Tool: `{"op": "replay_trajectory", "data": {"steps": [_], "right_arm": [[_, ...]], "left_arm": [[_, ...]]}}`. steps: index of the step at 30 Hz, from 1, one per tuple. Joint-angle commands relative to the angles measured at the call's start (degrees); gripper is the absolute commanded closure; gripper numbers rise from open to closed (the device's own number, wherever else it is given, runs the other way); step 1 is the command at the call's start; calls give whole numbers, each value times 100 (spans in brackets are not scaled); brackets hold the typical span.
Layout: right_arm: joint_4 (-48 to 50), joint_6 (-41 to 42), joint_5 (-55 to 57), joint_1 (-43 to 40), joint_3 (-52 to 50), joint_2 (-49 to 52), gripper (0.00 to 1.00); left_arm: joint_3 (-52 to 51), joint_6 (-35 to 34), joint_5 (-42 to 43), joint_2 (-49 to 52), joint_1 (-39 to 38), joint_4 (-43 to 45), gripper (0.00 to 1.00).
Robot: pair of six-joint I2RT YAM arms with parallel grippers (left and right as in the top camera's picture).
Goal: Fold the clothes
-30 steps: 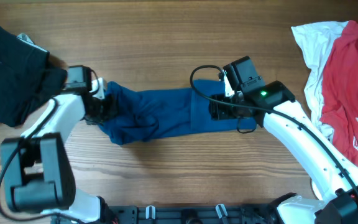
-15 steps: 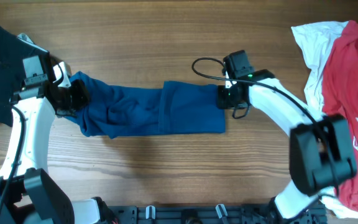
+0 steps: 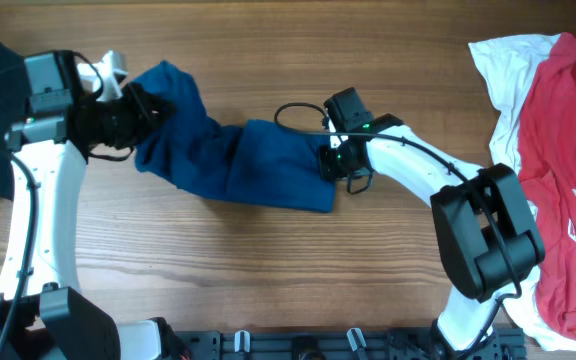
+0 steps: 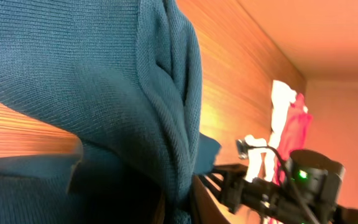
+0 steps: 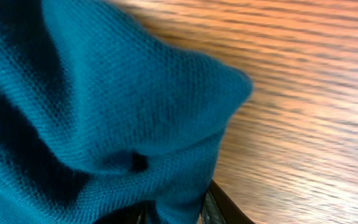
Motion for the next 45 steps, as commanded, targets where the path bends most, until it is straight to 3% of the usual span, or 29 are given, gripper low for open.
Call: {"op": "replay_trajectory", "data": {"steps": [1,14,23,35,45], "right_arm": [[-136,212,-127,343,-249,485,72],[-133,754,-258,1226,-249,485,73],[-293,909,-256,1443,-238,455,75],[-640,933,297,1235,-109,-1545,66],[-903,1040,299,802,-111,-2194,66]], "left_arm": [[131,-116,341,-149,-380,42,89],[131,-243,-516,-149,-1762,192,89],[127,-240,-763,-146,-1943,-26,88],[-109,-216,-911,-22,-1971,-640,85],[-826,-223,-1158,-17,-2736,-629,82]]}}
